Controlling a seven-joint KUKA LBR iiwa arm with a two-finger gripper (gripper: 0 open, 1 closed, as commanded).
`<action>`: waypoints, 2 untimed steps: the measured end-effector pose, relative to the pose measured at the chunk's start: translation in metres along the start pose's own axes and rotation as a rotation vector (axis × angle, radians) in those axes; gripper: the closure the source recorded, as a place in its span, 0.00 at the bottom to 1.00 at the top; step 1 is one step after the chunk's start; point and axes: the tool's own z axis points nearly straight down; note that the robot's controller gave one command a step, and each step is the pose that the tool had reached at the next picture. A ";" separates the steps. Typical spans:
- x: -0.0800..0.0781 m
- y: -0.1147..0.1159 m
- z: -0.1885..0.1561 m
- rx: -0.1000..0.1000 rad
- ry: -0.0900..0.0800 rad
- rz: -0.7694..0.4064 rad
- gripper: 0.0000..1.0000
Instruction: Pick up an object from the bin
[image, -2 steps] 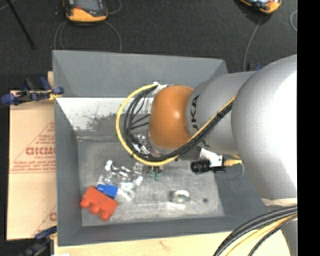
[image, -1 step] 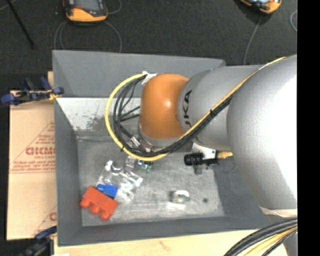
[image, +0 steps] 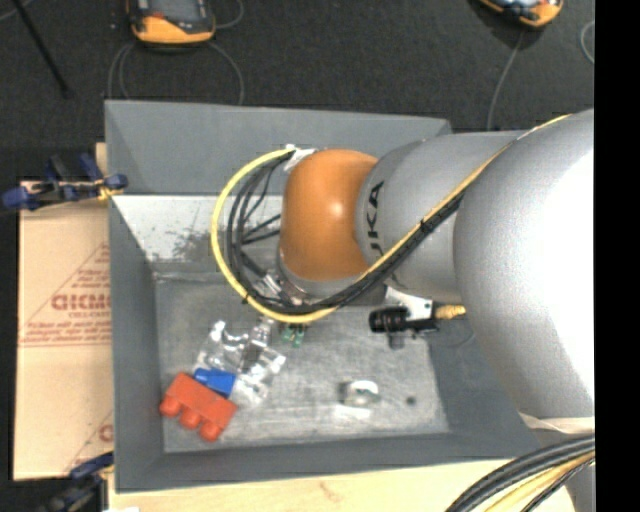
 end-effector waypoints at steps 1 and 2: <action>0.001 0.009 0.063 0.001 0.000 -0.173 0.00; 0.029 0.029 0.062 -0.005 -0.021 -0.336 0.00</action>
Offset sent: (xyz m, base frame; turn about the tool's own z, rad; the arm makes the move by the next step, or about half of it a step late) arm -0.0014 0.0093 -0.0710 -0.1720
